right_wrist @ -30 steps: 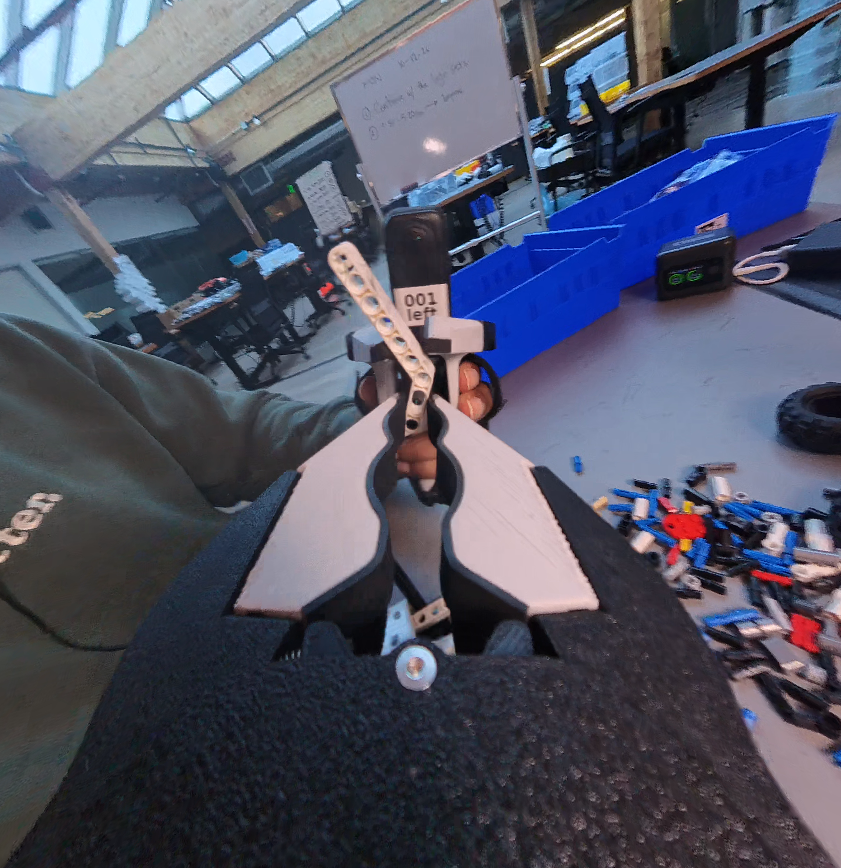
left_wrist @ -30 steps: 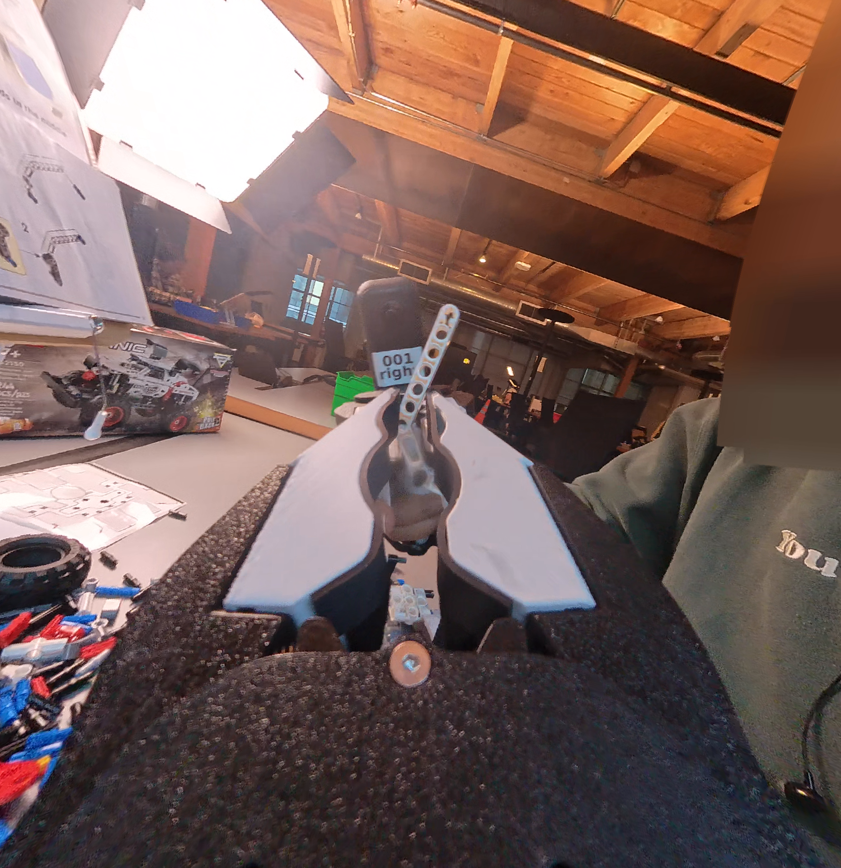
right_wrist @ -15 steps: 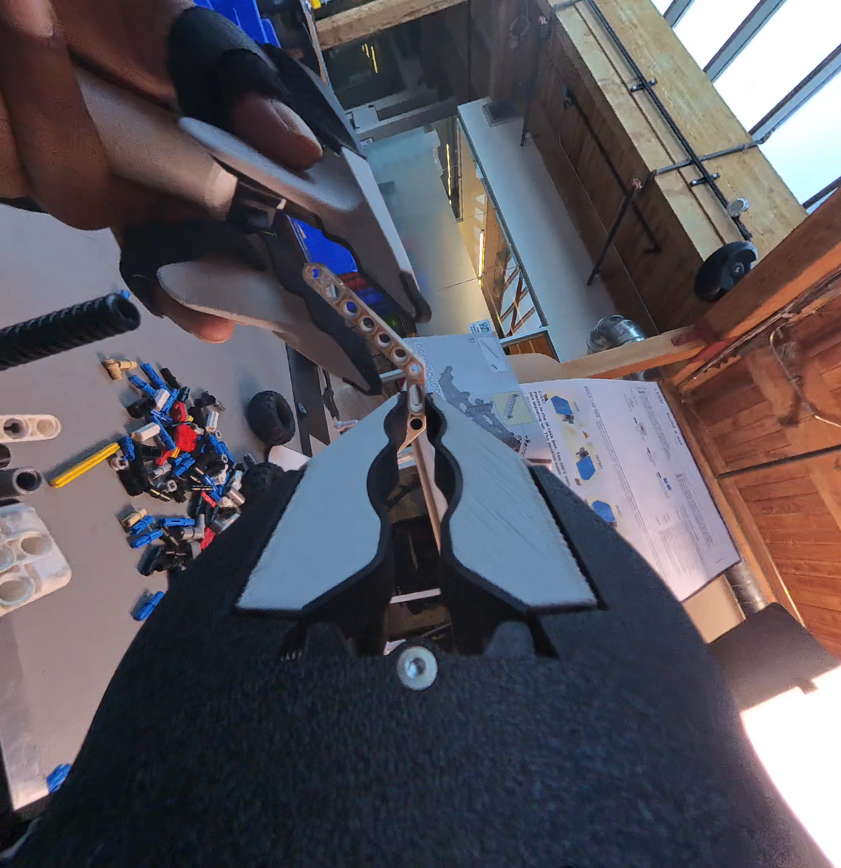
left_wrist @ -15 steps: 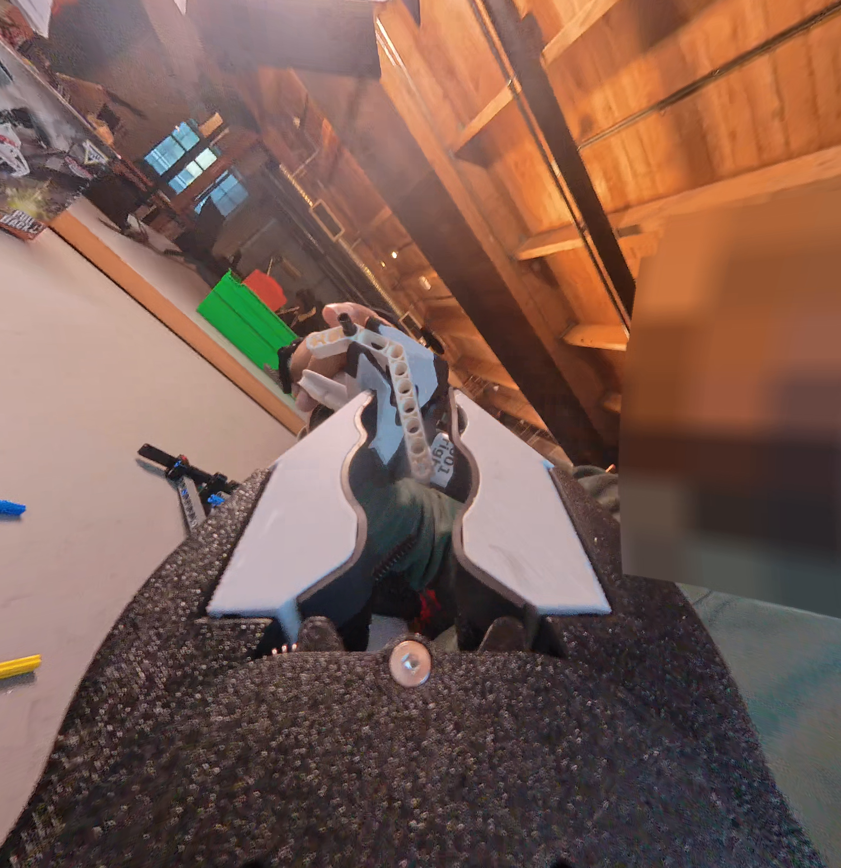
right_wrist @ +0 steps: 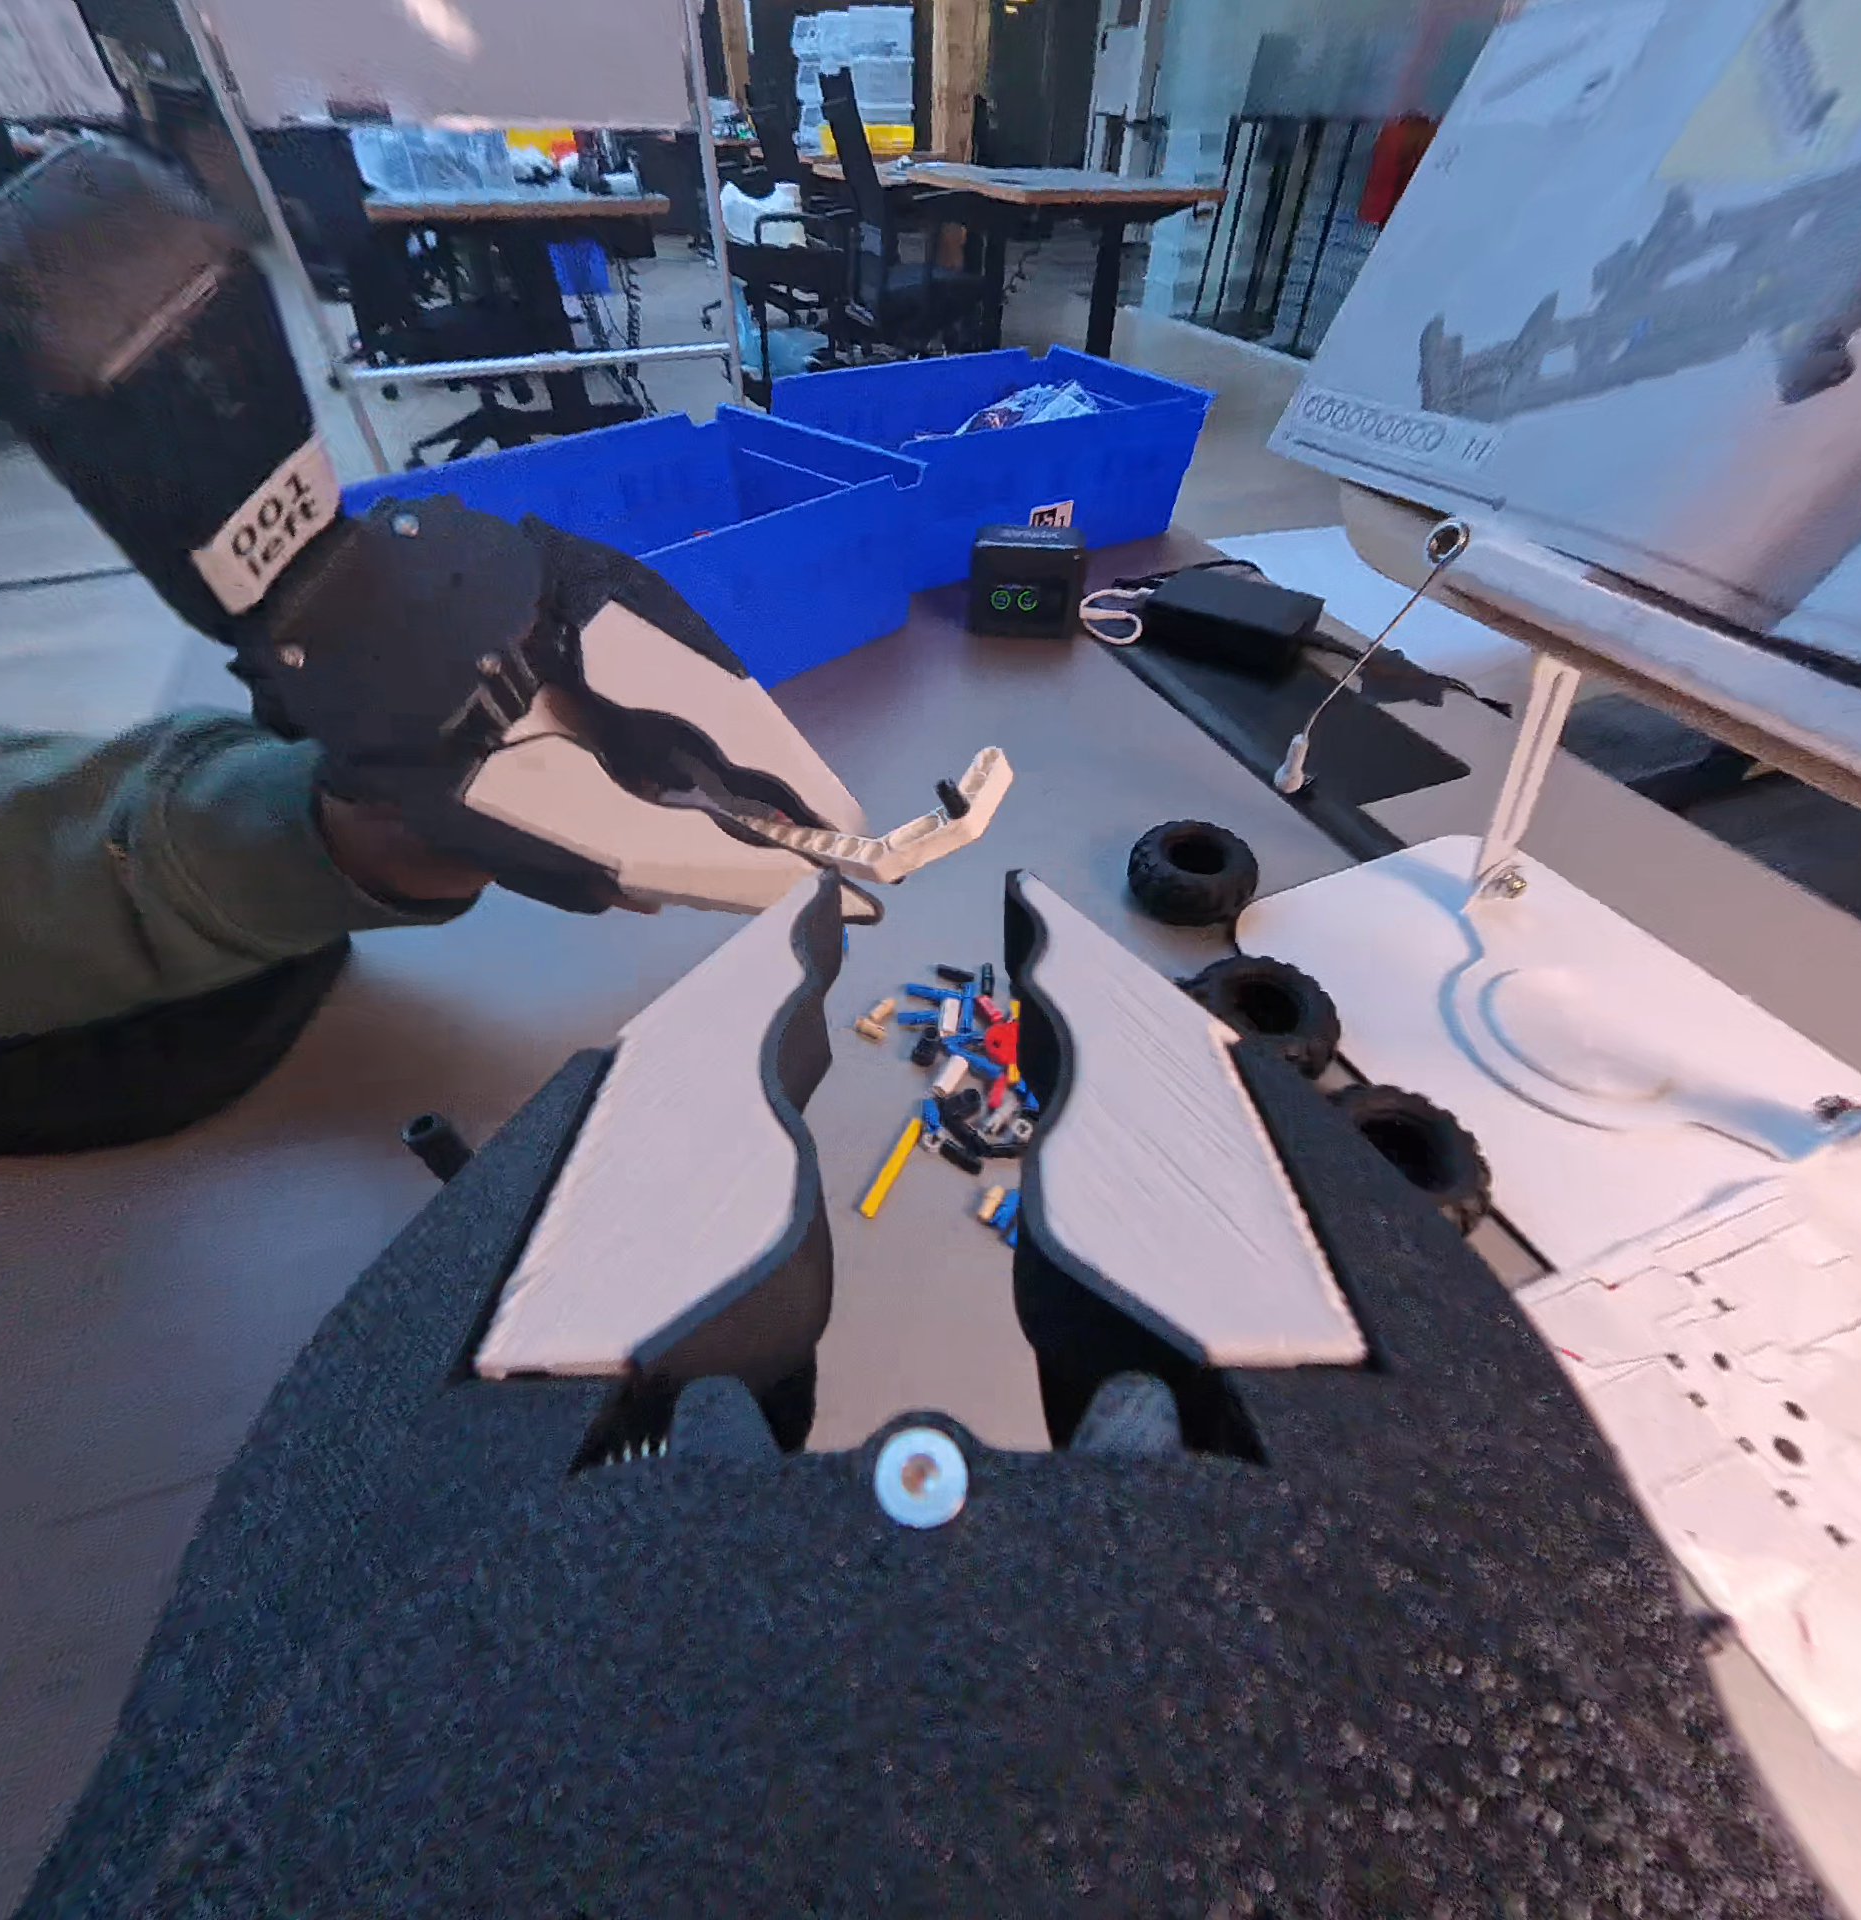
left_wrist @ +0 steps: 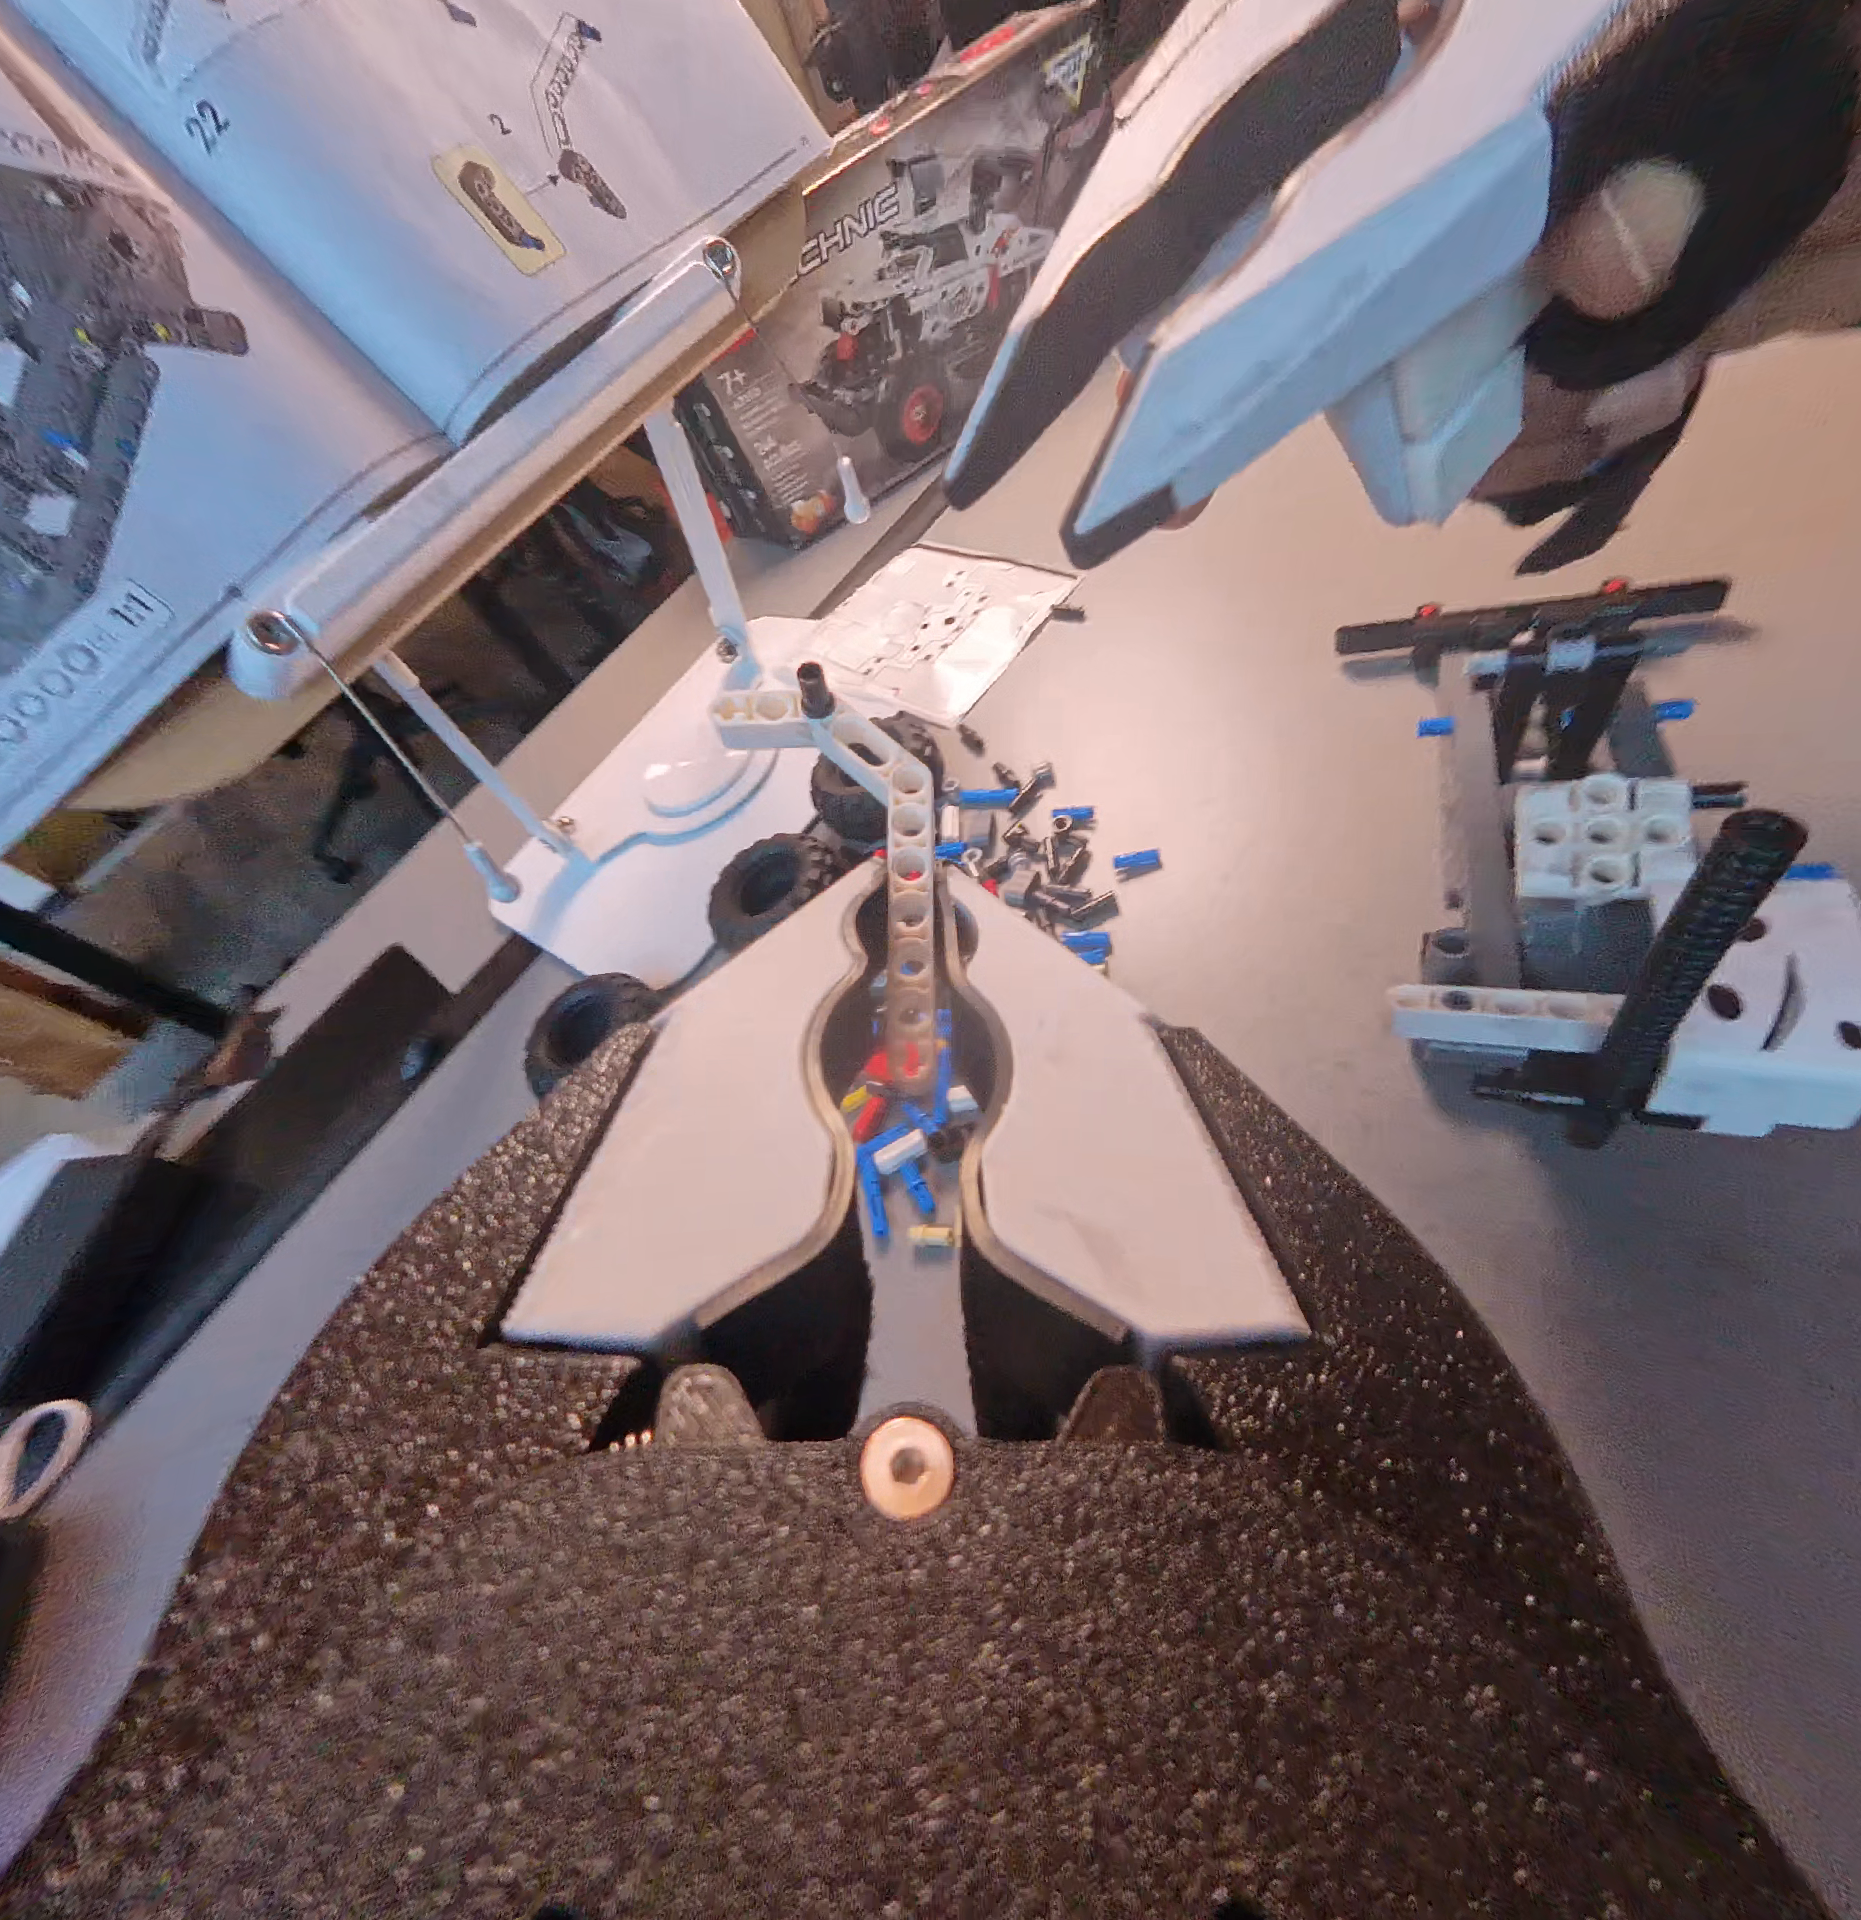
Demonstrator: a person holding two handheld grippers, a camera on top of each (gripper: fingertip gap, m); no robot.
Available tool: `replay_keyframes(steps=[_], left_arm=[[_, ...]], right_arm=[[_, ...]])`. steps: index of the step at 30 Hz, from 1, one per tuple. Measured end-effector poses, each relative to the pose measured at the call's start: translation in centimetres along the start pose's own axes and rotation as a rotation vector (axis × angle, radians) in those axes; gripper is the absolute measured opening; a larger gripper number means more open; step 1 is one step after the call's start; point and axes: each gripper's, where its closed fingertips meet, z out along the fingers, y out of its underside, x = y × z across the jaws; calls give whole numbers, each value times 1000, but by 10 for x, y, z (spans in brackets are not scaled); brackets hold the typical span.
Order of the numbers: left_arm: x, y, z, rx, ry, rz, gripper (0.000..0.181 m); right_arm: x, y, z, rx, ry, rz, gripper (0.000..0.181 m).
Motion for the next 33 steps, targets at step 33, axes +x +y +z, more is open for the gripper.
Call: replay_keyframes(steps=[33], left_arm=[[40, -97, -74, 638, 1005, -887, 12]], right_arm=[[-72, -47, -21, 414, -335, -123, 3]])
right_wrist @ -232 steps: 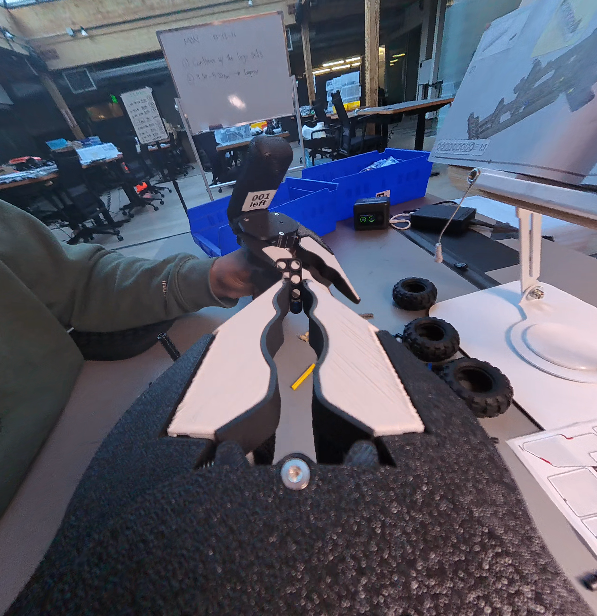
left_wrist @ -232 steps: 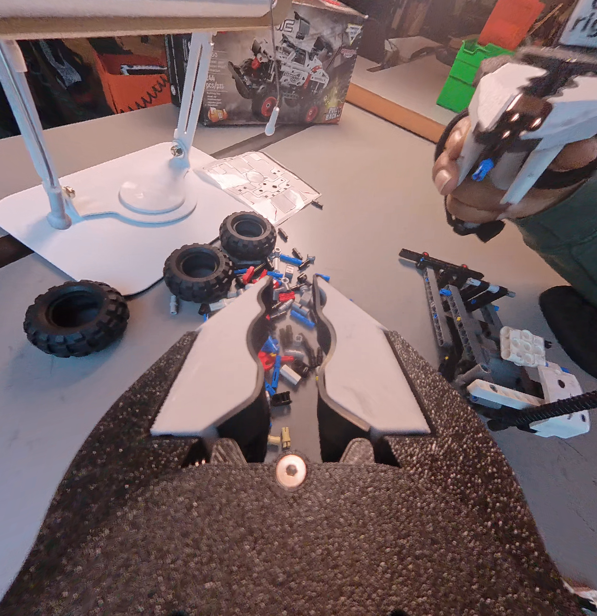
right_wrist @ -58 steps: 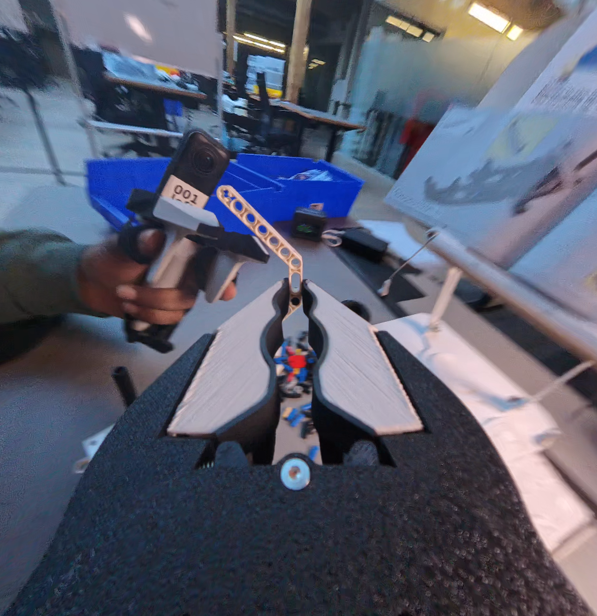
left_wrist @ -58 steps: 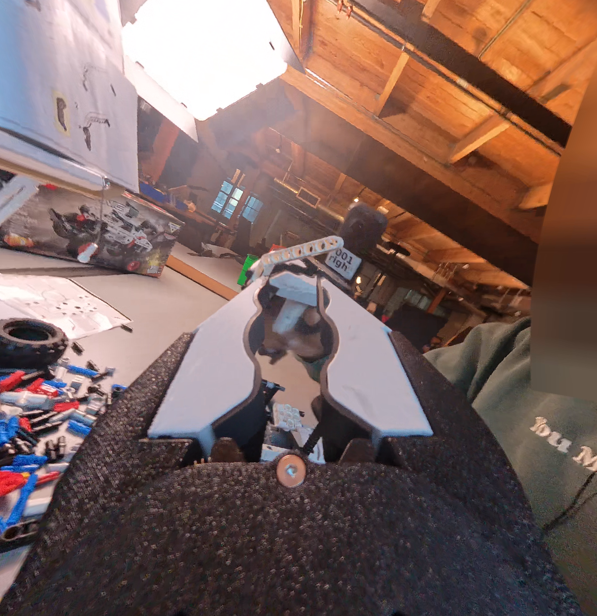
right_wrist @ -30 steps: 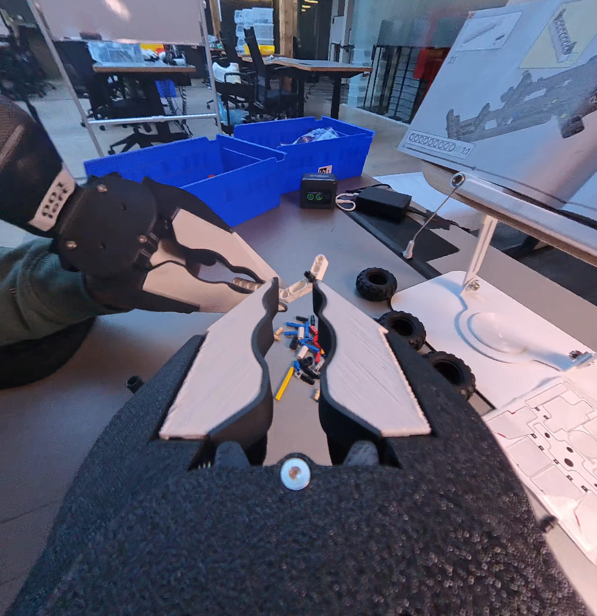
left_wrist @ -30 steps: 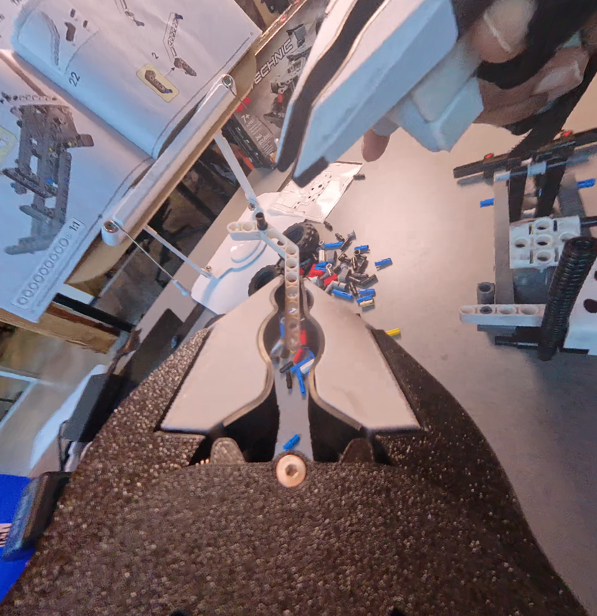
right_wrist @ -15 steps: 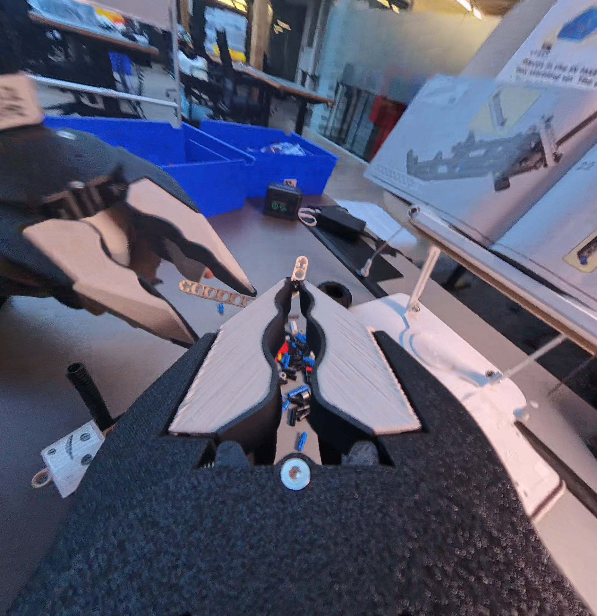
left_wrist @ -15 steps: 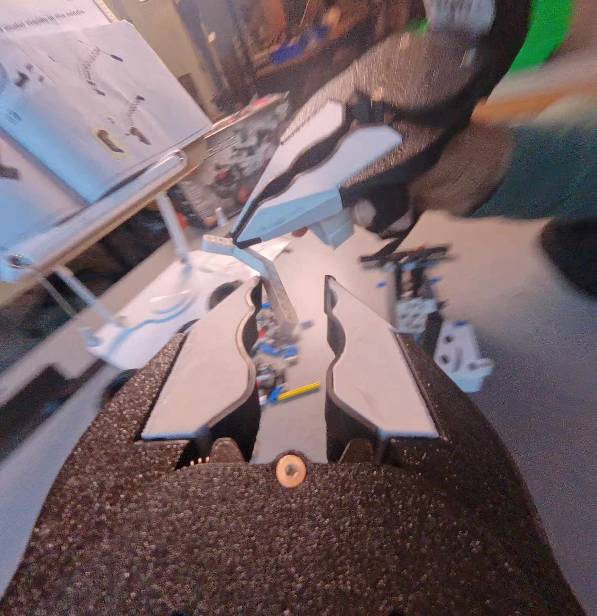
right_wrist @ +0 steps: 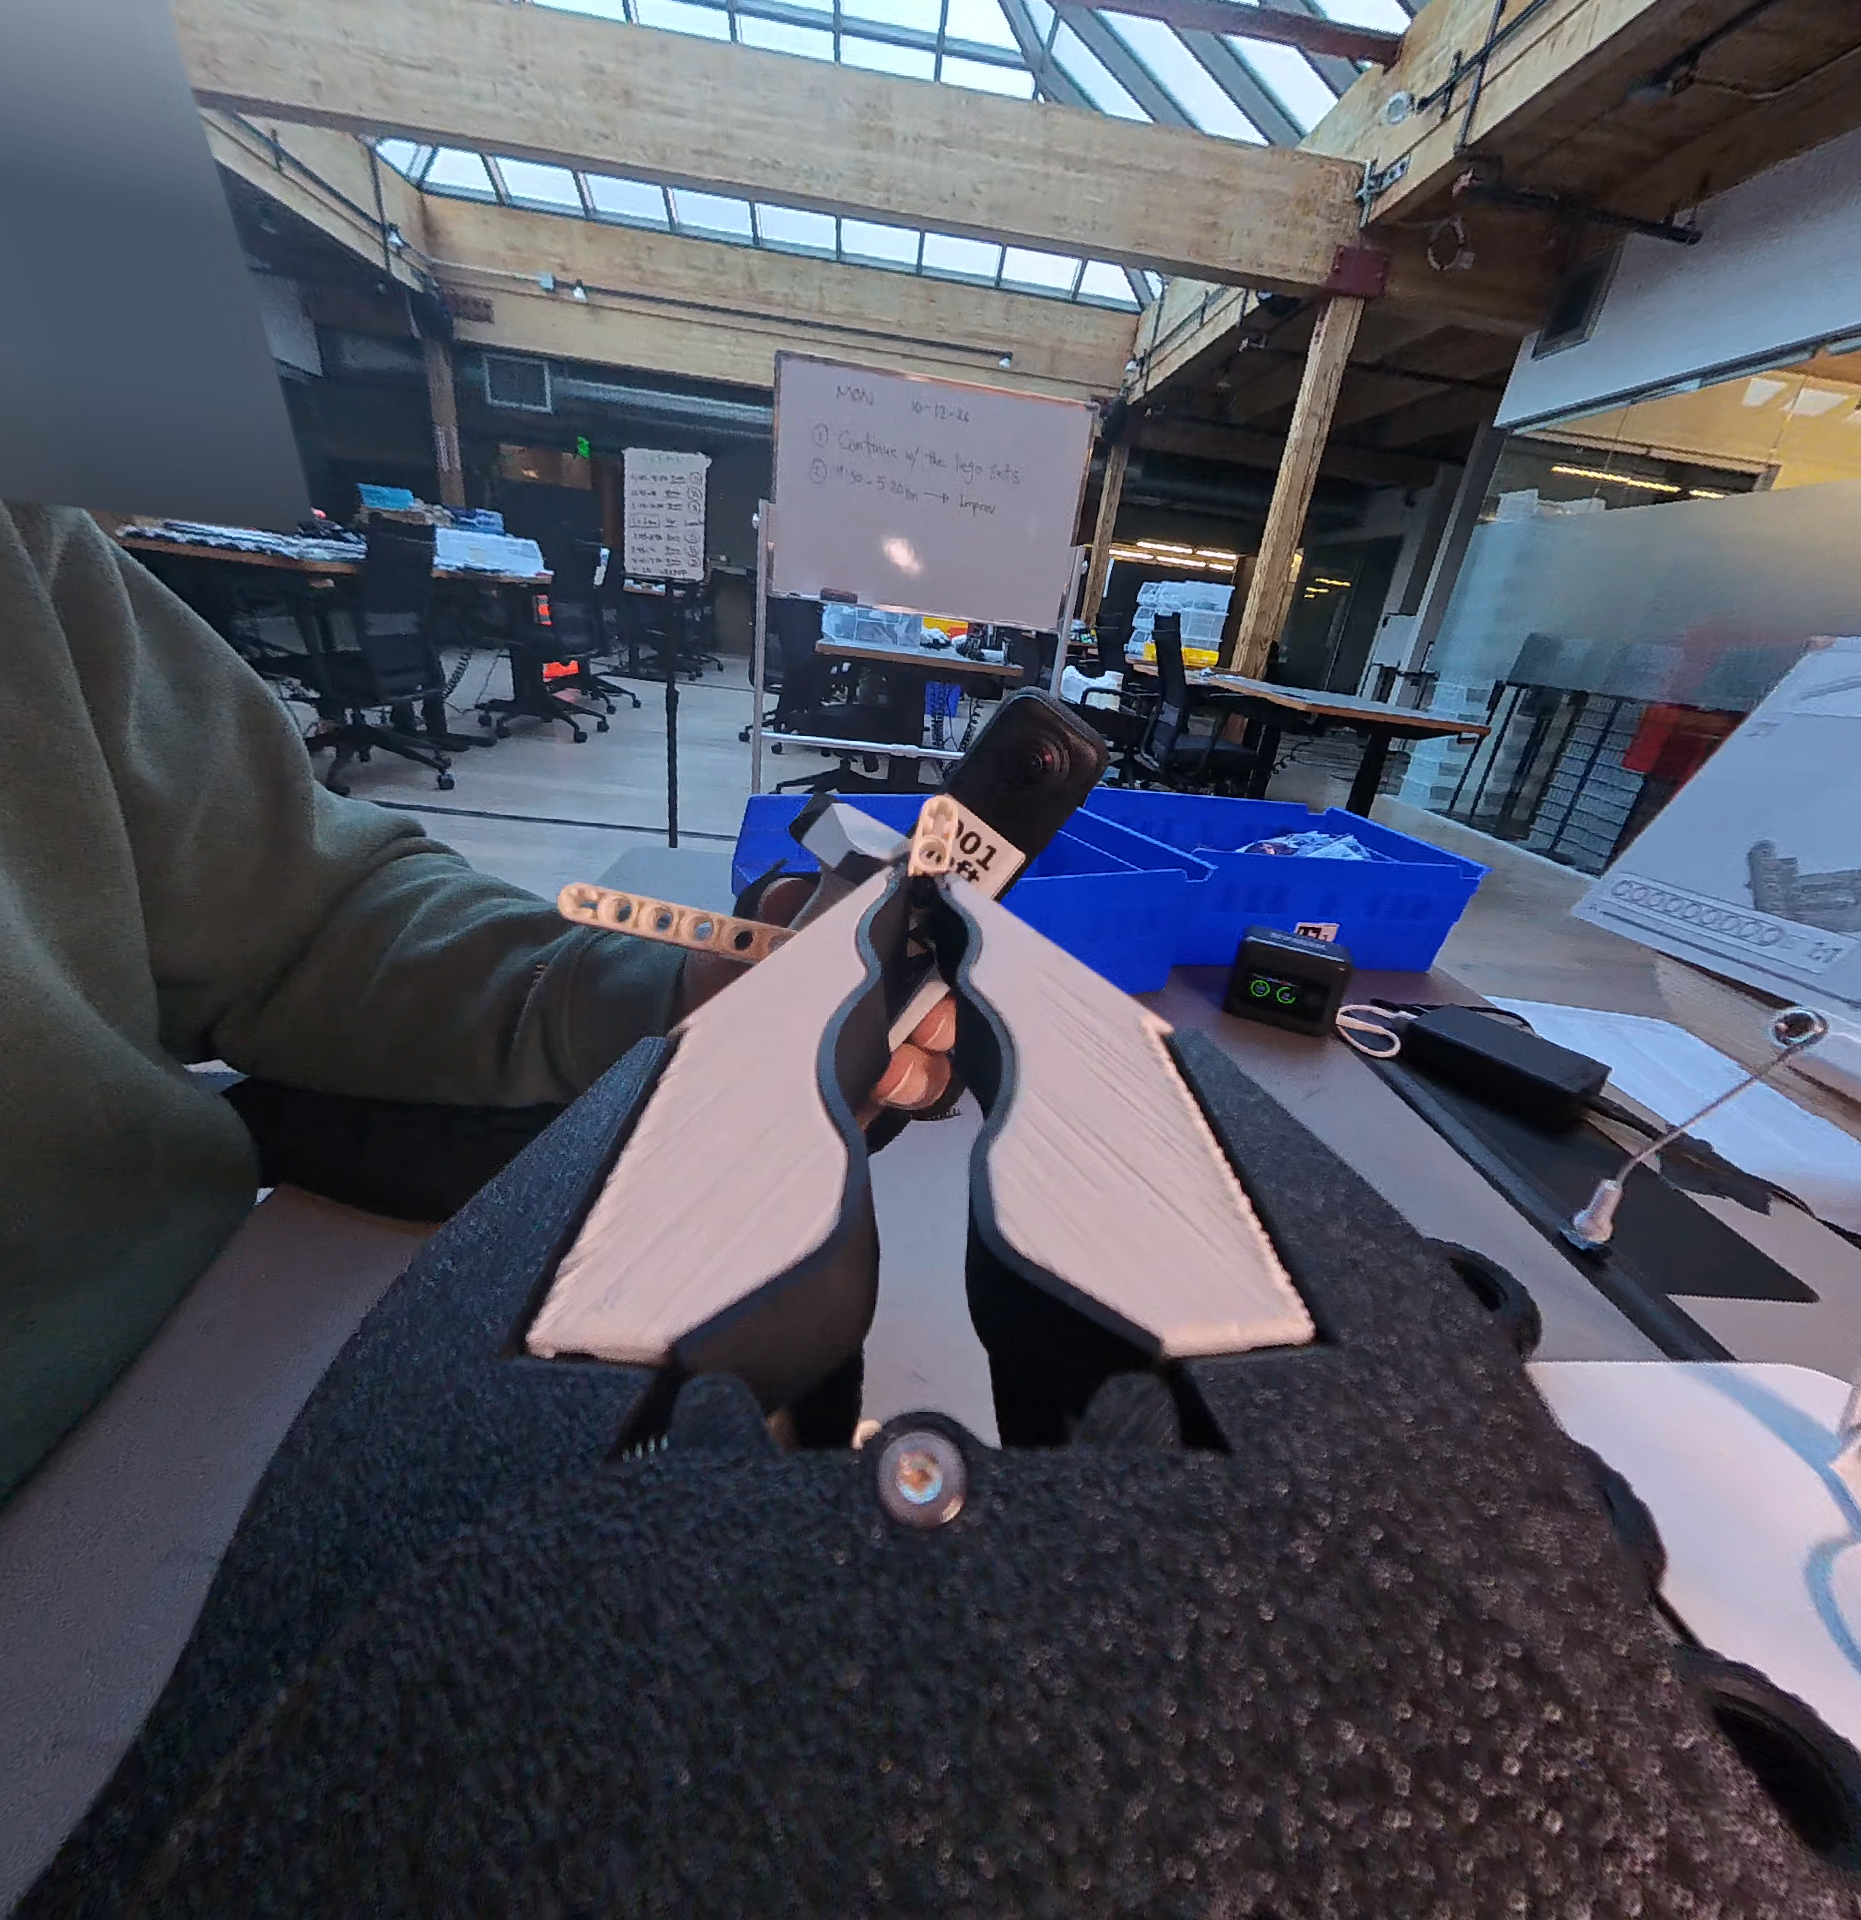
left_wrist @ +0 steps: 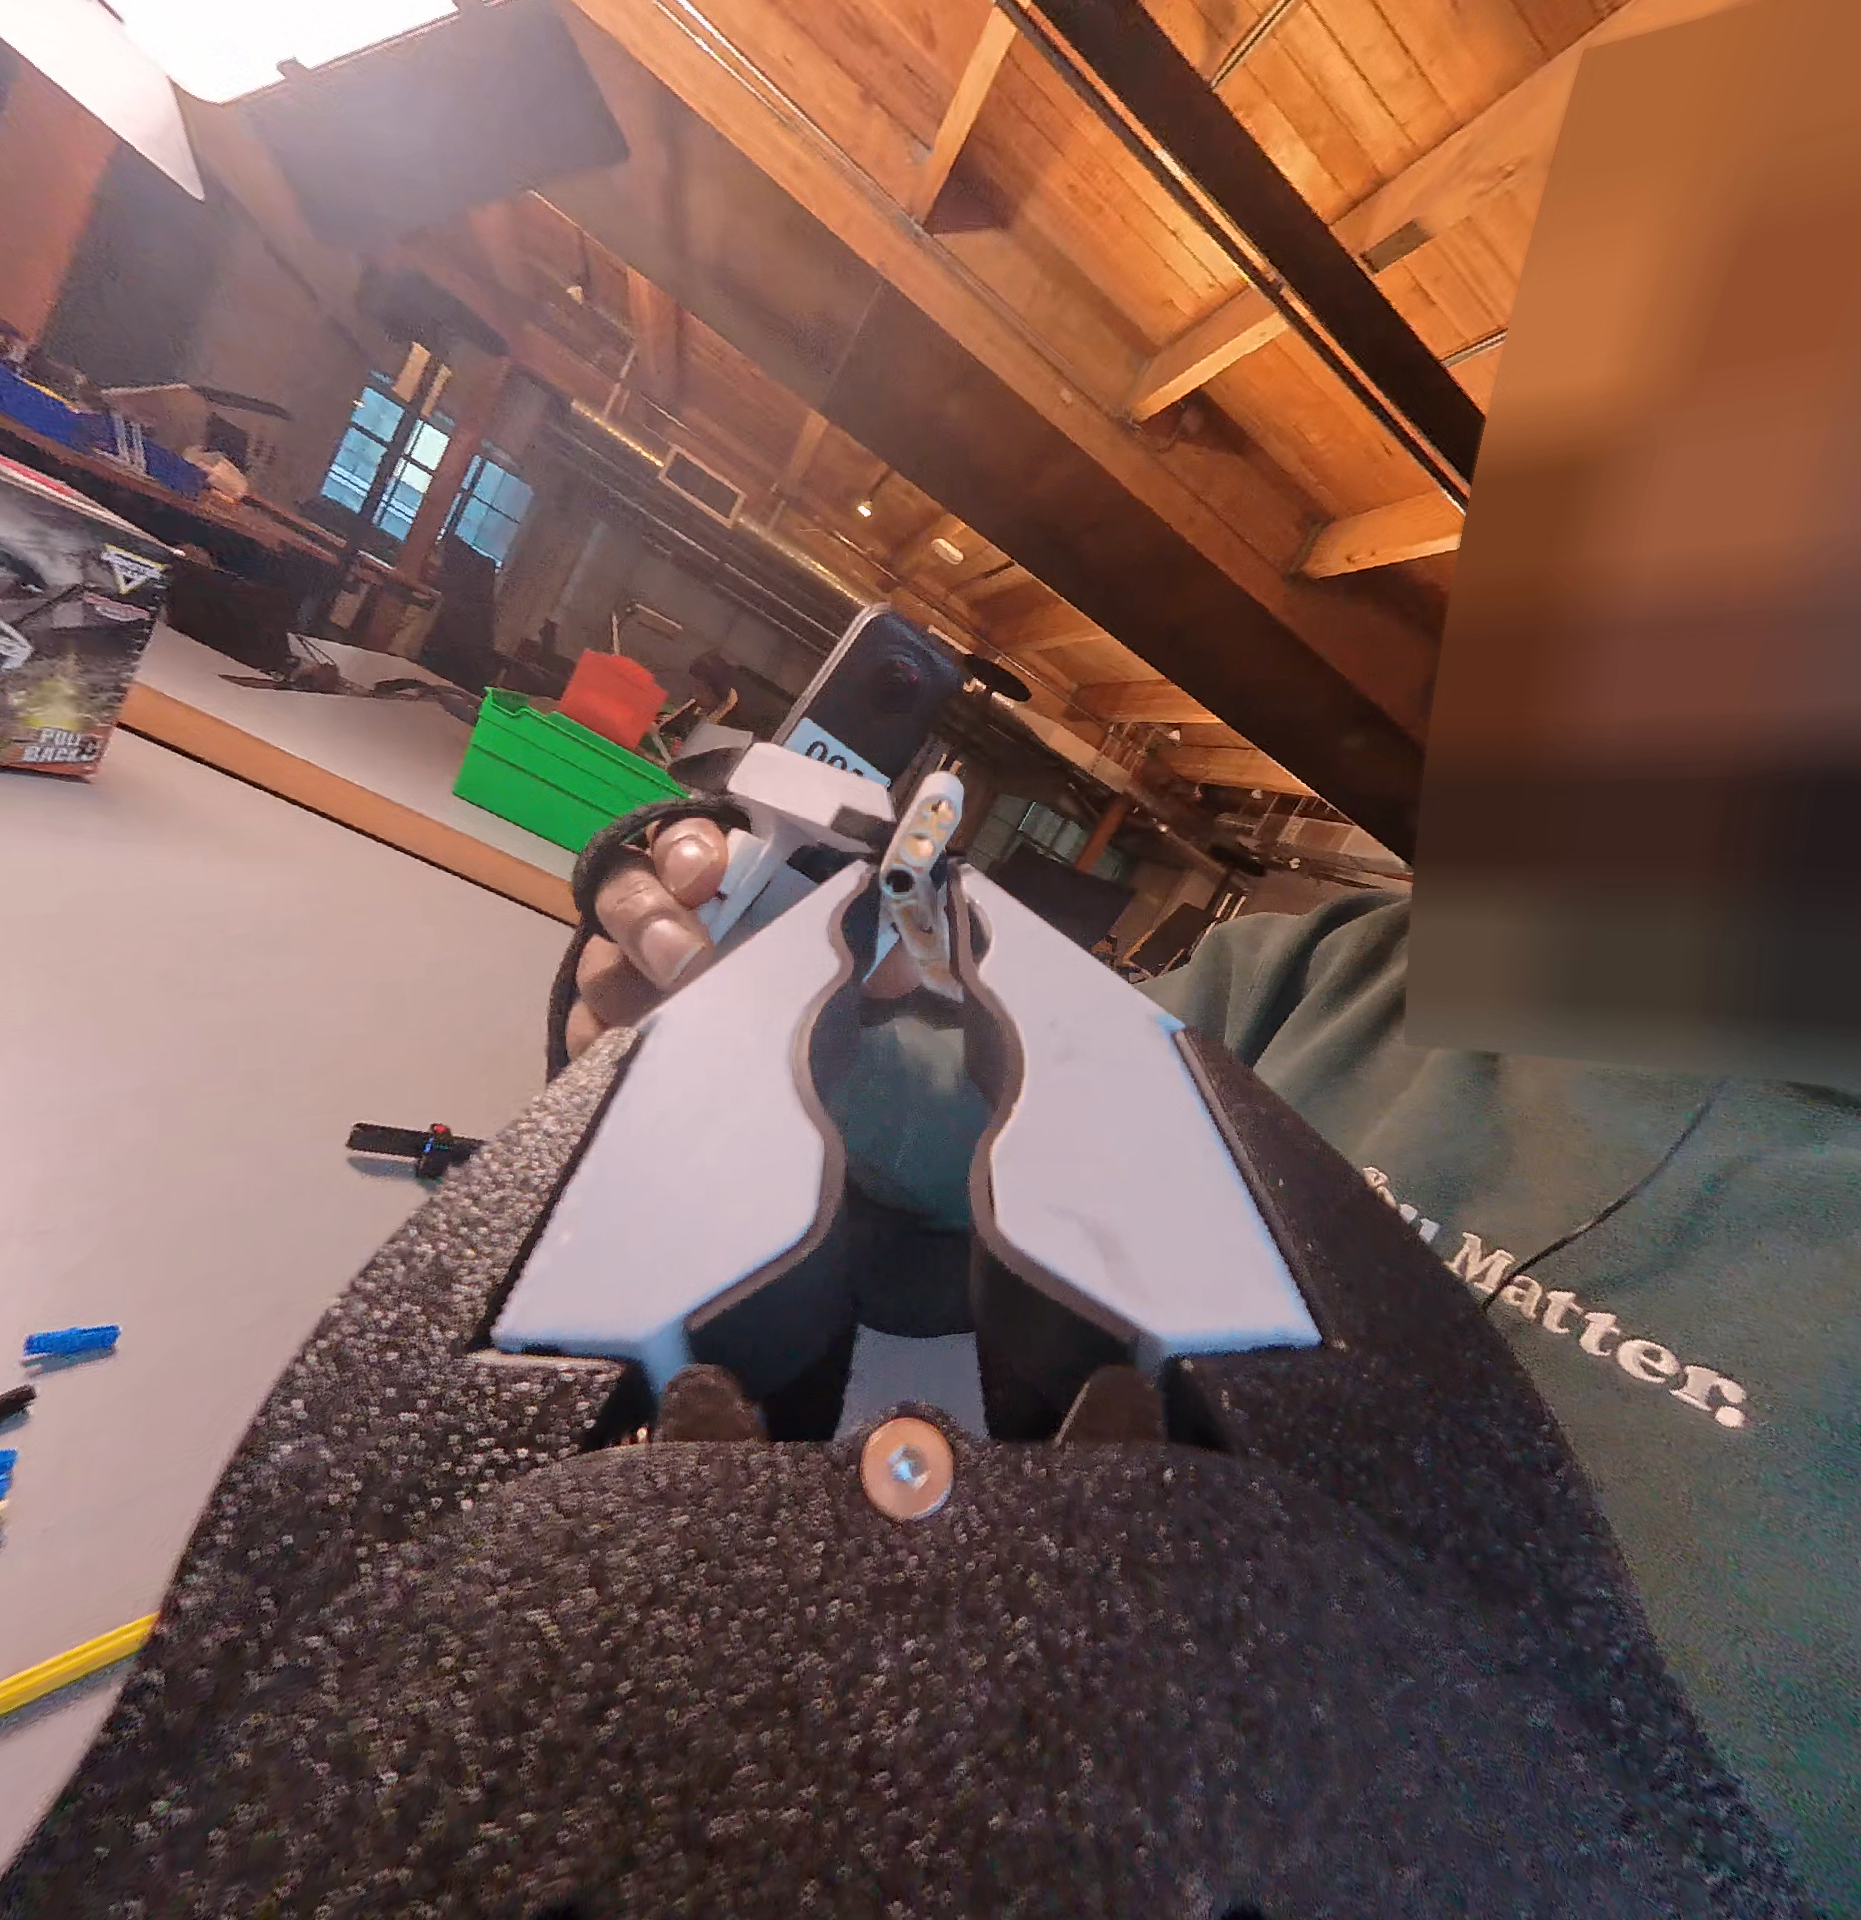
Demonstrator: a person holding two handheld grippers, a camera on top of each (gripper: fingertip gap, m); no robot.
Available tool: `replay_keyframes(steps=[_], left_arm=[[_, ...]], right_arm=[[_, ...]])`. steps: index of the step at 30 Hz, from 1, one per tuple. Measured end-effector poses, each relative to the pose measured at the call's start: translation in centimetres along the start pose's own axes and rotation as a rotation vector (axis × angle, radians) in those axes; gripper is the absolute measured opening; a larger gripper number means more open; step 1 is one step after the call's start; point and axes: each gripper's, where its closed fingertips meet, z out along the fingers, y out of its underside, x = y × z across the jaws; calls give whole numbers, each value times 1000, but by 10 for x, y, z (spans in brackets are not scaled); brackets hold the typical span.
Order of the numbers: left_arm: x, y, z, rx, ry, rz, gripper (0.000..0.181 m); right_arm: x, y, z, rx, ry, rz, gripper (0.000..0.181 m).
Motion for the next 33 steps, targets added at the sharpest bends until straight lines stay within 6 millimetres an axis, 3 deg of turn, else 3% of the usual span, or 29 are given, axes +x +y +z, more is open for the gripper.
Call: replay_keyframes(steps=[9, 11, 13, 16, 20, 22, 25, 27, 29, 33], left_arm=[[-2, -3, -2, -34, -73, 85, 7], [-5, -30, -25, 103, -102, 77, 6], [-8, -45, -52, 136, -173, 120, 6], [-6, -45, -49, 95, -203, 171, 7], [-15, -45, -49, 85, -250, 175, 7], [-19, -46, -52, 94, -267, 169, 7], [-21, -46, -54, 99, -279, 165, 7], [-24, -45, -55, 96, -290, 166, 7], [-26, -45, -55, 94, -297, 161, 7], [-25, -50, -56, 97, -327, 181, 7]], right_arm=[[3, -4, -3, 34, -27, 92, 2], [20, -38, -30, 206, -26, 207, 1], [39, -39, -47, 111, 82, 95, 2], [65, -4, -45, -106, 210, 29, 2], [106, 88, -48, -578, 301, -1, 3], [117, 133, -56, -795, 300, -22, 3], [121, 174, -65, -977, 272, -36, 18], [122, 184, -66, -996, 266, -27, 27], [122, 181, -65, -969, 270, -25, 31], [128, 149, -61, -836, 317, -25, 35]])
